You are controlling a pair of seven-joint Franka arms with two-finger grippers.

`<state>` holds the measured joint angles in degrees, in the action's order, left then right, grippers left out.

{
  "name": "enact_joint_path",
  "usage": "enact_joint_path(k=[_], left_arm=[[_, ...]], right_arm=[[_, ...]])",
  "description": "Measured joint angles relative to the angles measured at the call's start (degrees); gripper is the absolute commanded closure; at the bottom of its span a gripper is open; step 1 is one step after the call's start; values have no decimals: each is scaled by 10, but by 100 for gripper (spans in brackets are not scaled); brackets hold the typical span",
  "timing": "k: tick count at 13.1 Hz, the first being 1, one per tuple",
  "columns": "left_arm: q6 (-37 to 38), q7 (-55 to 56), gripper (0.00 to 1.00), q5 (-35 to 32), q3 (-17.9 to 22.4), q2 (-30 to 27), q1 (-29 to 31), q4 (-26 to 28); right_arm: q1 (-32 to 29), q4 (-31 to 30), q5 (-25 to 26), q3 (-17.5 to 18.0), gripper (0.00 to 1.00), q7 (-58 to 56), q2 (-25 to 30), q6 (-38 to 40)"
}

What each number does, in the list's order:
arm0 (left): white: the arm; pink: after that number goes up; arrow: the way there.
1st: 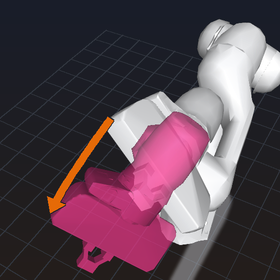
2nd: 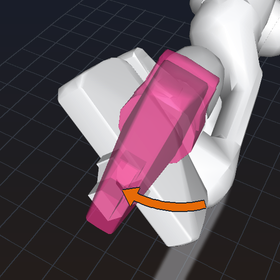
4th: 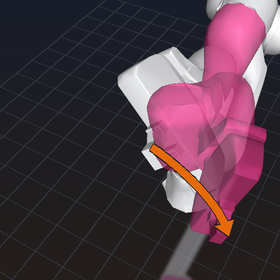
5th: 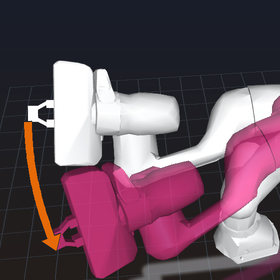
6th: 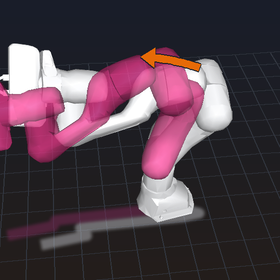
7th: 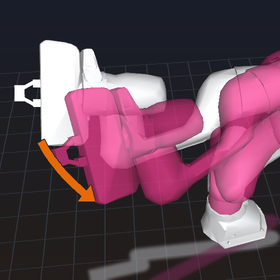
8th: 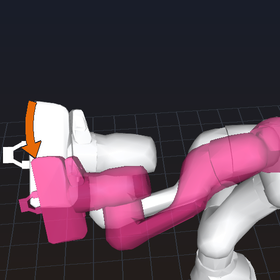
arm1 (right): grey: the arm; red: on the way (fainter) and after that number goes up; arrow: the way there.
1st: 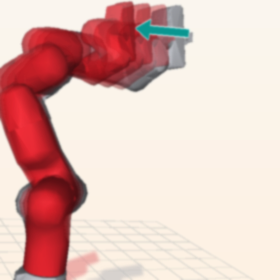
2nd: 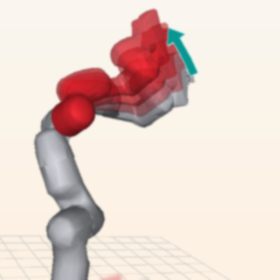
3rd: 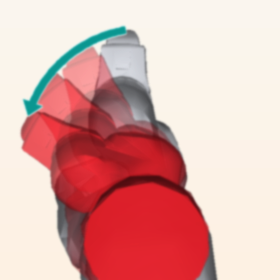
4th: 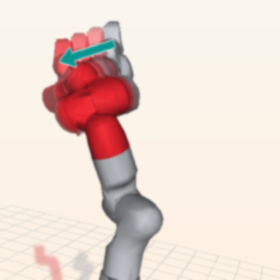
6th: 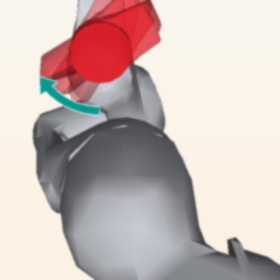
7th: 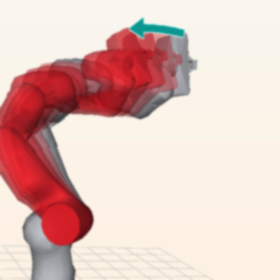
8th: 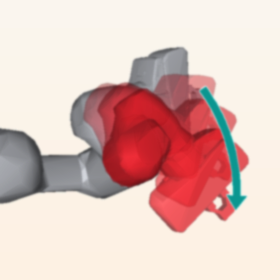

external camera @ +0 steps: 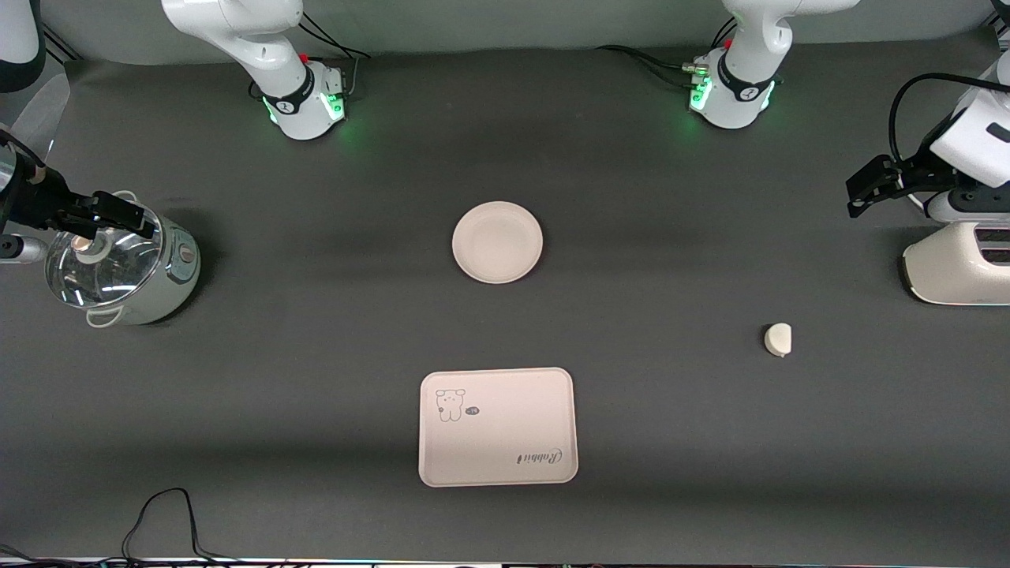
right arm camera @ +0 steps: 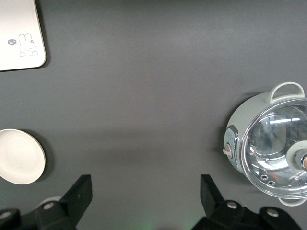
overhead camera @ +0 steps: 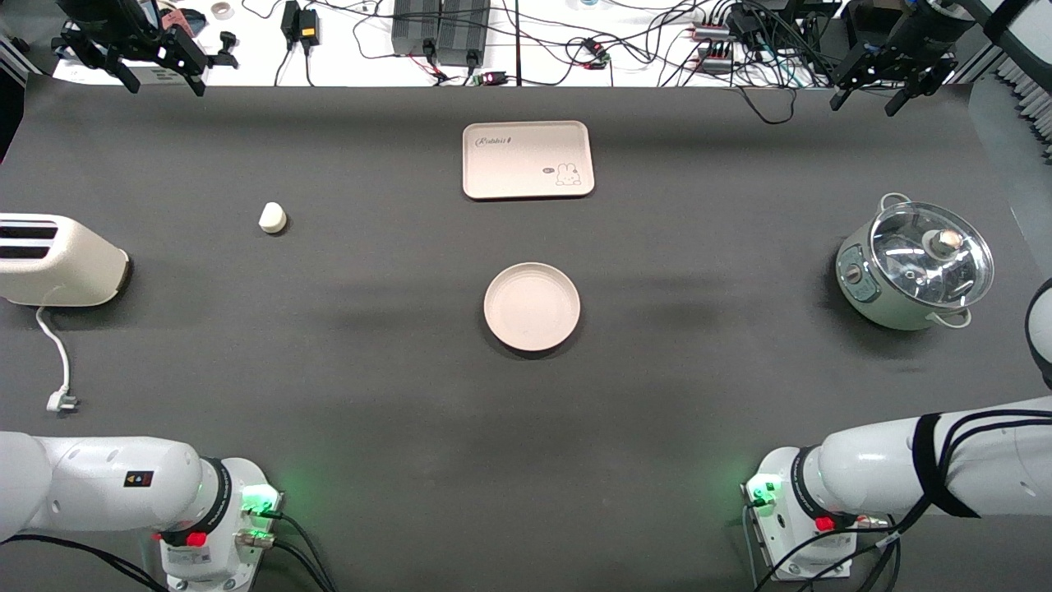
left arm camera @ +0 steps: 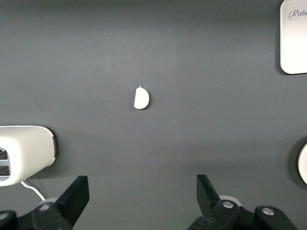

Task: Place bun in plate and plate on tray
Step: 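Lower the left gripper over the white bun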

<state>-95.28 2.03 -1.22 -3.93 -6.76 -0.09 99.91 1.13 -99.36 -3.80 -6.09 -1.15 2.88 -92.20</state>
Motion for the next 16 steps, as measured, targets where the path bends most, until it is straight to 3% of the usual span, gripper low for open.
enact_joint_path(k=[5, 8, 13, 16], left_arm=[[0, -1, 0, 1, -1, 13, 0, 0], [-24, -1, 0, -1, 0, 64, 0, 1], [-134, -1, 0, -8, 3, 194, 8, 5], [-253, -12, 0, -9, 5, 251, 23, 45]], right_arm=[[0, 0, 0, -7, 0, 0, 0, 0], [0, 0, 0, -4, 0, -1, 0, 0], [1, -1, 0, -3, 0, -2, -1, 4], [2, -2, 0, -2, 0, -3, -1, 17]])
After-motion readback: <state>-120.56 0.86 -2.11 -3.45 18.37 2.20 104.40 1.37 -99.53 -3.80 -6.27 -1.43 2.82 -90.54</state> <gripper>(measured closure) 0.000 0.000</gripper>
